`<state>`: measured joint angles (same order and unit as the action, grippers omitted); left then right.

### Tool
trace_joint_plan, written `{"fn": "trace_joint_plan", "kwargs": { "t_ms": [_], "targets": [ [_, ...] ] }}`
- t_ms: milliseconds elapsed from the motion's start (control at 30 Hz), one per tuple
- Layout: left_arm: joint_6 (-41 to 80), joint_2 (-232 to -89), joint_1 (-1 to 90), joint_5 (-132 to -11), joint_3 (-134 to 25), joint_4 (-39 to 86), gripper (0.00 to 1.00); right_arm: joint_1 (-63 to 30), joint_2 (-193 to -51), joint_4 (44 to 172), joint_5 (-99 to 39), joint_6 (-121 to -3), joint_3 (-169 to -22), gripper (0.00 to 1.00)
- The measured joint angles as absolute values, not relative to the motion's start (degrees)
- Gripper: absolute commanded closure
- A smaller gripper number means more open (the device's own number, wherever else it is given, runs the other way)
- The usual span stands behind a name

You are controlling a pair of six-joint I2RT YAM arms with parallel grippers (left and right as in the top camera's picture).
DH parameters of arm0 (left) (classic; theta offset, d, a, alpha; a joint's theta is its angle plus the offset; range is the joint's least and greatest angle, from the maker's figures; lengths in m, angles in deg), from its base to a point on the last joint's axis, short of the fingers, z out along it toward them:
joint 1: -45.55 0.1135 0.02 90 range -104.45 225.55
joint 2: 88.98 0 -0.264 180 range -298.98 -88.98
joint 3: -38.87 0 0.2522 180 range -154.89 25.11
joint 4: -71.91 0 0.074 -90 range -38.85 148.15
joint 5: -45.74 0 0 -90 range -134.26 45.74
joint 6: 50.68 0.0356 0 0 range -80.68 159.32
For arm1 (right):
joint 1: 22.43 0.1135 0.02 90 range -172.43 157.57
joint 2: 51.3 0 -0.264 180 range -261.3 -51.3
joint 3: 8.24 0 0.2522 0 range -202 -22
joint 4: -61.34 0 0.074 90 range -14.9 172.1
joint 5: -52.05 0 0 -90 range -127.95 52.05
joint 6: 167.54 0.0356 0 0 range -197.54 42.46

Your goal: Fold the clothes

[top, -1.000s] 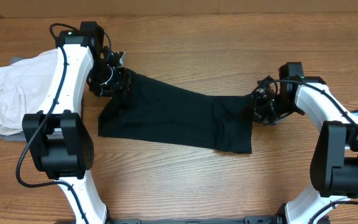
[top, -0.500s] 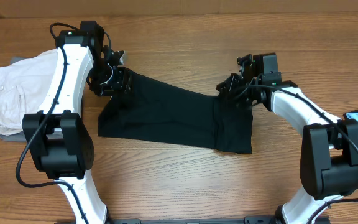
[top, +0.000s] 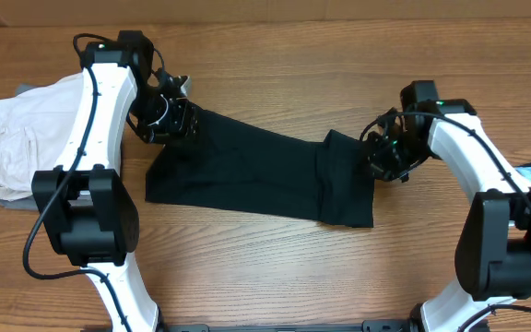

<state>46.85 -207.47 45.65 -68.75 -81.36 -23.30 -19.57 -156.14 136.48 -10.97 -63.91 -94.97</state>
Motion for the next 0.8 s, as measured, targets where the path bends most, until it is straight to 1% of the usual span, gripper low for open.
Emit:
{"fn": "trace_joint_plan", "kwargs": {
  "t_ms": [233,367,533,600,733,800],
  "targets": [
    [47.2,-203.1,45.6,-74.0,-81.4,-24.4,0.37,-11.9,-156.1,125.9,-14.8,-62.6,-84.8,0.88],
    [47.2,-200.5,45.6,-75.1,-81.6,-25.1,0.38,-8.3,-156.1,123.8,-13.7,-63.4,-82.8,0.90],
    [47.2,-200.1,45.6,-75.6,-81.9,-25.0,0.37,-5.1,-156.1,125.2,-9.4,-71.2,-82.9,0.90],
    [47.2,-200.1,45.6,-75.6,-81.9,-25.1,0.37,-4.7,-156.1,126.3,-8.5,-73.6,-83.5,0.93],
    [47.2,-200.1,45.6,-75.6,-81.9,-25.0,0.37,-6.6,-156.1,131.4,-8.2,-76.3,-87.5,0.94],
    [47.2,-200.1,45.6,-75.6,-81.9,-25.1,0.36,-9.0,-155.3,134.1,-8.3,-76.7,-90.0,0.91]
  ]
}}
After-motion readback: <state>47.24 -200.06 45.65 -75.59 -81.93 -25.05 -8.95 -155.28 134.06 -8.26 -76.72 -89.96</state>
